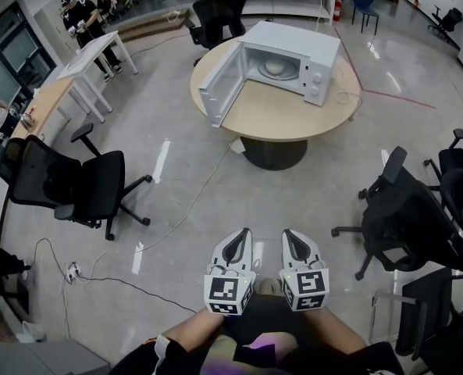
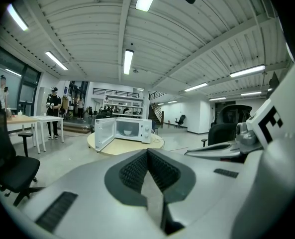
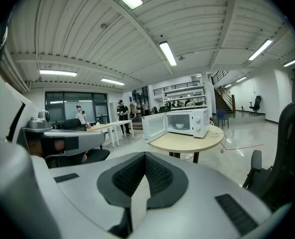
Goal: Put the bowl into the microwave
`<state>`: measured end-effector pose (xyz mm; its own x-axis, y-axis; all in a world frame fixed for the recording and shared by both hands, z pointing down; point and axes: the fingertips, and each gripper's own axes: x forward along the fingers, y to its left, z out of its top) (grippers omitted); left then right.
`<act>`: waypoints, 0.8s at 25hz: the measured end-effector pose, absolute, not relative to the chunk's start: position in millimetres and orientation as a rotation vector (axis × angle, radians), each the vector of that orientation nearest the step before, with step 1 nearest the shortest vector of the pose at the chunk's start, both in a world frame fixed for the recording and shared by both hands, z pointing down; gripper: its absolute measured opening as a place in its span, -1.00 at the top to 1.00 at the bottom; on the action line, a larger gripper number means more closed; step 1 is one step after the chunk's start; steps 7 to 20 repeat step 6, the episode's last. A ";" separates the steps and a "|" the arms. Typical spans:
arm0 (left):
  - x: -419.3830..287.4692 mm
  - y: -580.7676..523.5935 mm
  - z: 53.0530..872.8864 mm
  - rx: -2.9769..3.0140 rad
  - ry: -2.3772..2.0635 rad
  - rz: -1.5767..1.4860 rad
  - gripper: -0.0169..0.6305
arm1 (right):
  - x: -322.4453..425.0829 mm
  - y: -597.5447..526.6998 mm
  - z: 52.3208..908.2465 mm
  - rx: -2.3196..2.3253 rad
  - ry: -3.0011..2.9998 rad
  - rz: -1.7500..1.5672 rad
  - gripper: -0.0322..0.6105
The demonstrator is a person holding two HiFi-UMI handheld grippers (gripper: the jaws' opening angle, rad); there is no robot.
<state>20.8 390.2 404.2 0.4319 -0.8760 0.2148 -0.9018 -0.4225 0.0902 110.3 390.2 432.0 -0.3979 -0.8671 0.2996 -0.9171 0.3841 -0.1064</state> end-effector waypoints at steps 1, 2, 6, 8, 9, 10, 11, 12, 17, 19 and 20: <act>21.0 389.4 403.9 2.491 -1.569 0.199 0.81 | 110.7 389.3 431.8 1.599 -2.447 0.378 0.85; 21.3 388.6 403.5 2.492 -1.571 0.198 0.81 | 111.0 388.4 431.5 1.600 -2.448 0.375 0.85; 24.6 385.1 402.0 2.498 -1.577 0.197 0.81 | 114.6 385.2 430.0 1.605 -2.453 0.367 0.85; 24.6 385.1 402.0 2.498 -1.577 0.197 0.81 | 114.6 385.2 430.0 1.605 -2.453 0.367 0.85; 24.6 385.1 402.0 2.498 -1.577 0.197 0.81 | 114.6 385.2 430.0 1.605 -2.453 0.367 0.85; 24.6 385.1 402.0 2.498 -1.577 0.197 0.81 | 114.6 385.2 430.0 1.605 -2.453 0.367 0.85; 24.6 385.1 402.0 2.498 -1.577 0.197 0.81 | 114.6 385.2 430.0 1.605 -2.453 0.367 0.85; 24.6 385.1 402.0 2.498 -1.577 0.197 0.81 | 114.6 385.2 430.0 1.605 -2.453 0.367 0.85; 24.6 385.1 402.0 2.498 -1.577 0.197 0.81 | 114.6 385.2 430.0 1.605 -2.453 0.367 0.85; 24.6 385.1 402.0 2.498 -1.577 0.197 0.81 | 114.6 385.2 430.0 1.605 -2.453 0.367 0.85; 24.6 385.1 402.0 2.498 -1.577 0.197 0.81 | 114.6 385.2 430.0 1.605 -2.453 0.367 0.85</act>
